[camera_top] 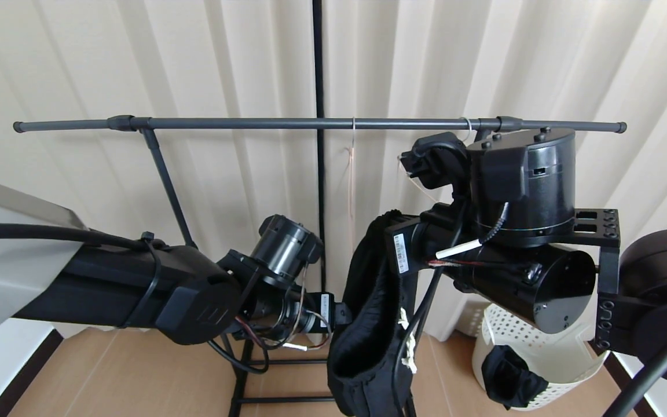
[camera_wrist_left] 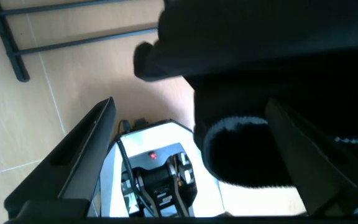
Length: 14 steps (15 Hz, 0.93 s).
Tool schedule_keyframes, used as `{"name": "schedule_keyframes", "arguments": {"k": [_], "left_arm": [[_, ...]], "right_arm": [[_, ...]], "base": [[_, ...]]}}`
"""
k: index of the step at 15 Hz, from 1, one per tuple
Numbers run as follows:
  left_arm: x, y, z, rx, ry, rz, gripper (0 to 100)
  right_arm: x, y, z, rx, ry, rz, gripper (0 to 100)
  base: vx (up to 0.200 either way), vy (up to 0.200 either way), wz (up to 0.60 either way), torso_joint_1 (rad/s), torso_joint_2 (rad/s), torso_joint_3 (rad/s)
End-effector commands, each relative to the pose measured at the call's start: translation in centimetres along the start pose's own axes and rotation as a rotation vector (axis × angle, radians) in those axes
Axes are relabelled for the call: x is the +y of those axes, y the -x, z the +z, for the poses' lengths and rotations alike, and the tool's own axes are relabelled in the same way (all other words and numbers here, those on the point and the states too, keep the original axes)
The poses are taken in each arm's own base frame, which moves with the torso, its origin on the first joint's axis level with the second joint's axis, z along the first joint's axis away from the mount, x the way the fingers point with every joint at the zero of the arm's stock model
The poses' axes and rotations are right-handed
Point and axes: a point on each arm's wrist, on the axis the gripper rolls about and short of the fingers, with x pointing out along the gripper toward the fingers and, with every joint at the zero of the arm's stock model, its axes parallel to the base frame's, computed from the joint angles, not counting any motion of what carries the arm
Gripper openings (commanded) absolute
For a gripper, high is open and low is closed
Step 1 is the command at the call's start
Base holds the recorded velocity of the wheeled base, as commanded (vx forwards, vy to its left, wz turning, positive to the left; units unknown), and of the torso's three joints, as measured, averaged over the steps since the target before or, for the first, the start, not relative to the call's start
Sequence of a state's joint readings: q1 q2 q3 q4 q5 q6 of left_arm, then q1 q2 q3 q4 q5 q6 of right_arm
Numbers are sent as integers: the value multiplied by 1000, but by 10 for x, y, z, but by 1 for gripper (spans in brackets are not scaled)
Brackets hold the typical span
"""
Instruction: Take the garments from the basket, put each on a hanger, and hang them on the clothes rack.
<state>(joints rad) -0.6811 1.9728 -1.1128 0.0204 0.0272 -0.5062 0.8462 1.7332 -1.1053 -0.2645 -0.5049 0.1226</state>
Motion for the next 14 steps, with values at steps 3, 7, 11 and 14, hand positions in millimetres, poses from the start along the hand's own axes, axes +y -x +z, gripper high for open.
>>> {"name": "schedule_keyframes", "arguments": {"k": [3, 7, 11, 14], "left_arm": [[-5, -1, -10, 27, -22, -3, 100], [-10, 11, -8, -3, -28, -19, 100], [-12, 18, -6, -22, -27, -34, 100], [-21, 16, -10, -52, -47, -77, 100]], "right_arm": [[-4, -1, 4, -41, -66, -2, 0], [-10, -5, 6, -45, -110, -19, 0], [-15, -4, 9, -54, -120, -31, 0], [-17, -4, 9, -57, -126, -34, 0]], "base": [[0, 0, 0, 0, 0, 0], [0, 0, 0, 0, 0, 0], [0, 0, 0, 0, 0, 0], [0, 0, 0, 0, 0, 0]]}}
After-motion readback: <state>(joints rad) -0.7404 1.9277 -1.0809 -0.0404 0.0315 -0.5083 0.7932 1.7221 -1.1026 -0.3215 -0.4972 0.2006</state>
